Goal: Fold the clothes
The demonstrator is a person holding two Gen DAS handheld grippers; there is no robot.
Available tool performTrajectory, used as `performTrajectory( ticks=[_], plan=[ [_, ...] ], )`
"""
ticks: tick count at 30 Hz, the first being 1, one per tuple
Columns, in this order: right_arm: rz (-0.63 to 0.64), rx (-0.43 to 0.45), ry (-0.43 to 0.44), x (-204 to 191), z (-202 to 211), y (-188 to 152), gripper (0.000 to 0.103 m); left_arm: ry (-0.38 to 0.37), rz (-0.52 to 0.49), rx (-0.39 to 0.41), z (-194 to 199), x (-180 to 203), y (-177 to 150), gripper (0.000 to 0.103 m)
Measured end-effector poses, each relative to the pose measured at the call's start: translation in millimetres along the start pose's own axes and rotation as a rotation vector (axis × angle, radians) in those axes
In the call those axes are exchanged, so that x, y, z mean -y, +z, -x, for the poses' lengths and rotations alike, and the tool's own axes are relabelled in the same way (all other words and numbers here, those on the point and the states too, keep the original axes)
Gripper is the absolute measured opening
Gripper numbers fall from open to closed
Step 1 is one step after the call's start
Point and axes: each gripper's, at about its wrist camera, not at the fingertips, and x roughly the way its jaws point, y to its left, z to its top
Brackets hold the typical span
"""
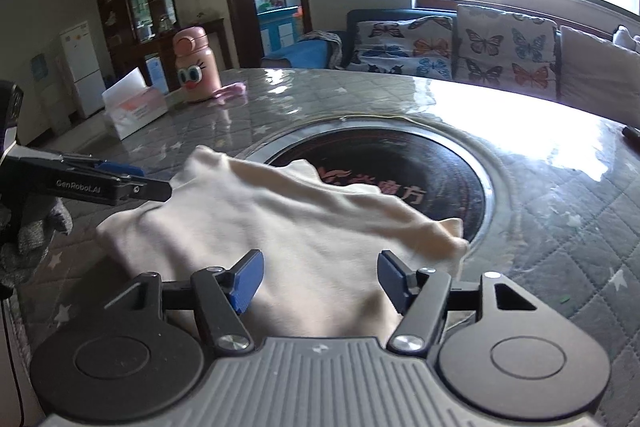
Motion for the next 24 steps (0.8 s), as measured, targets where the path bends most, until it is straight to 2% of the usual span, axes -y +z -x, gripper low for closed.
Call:
performTrajectory(
  ticks=[4, 10, 24],
  plan=[
    [0.032, -0.002, 0.010, -13, 1, -3, 0.068, 0.011, -0.003, 0.005, 5, 1, -2, 0.091],
    [0.074, -0.001, 0.027, -29, 1, -5, 0.072, 0.020, 0.002, 0.010, 10, -1, -6, 0.103],
    [0.187, -0.012, 0.082, -70, 2, -10, 0.077, 0.069, 0.033, 0.011, 17, -10, -12, 0.103]
  ],
)
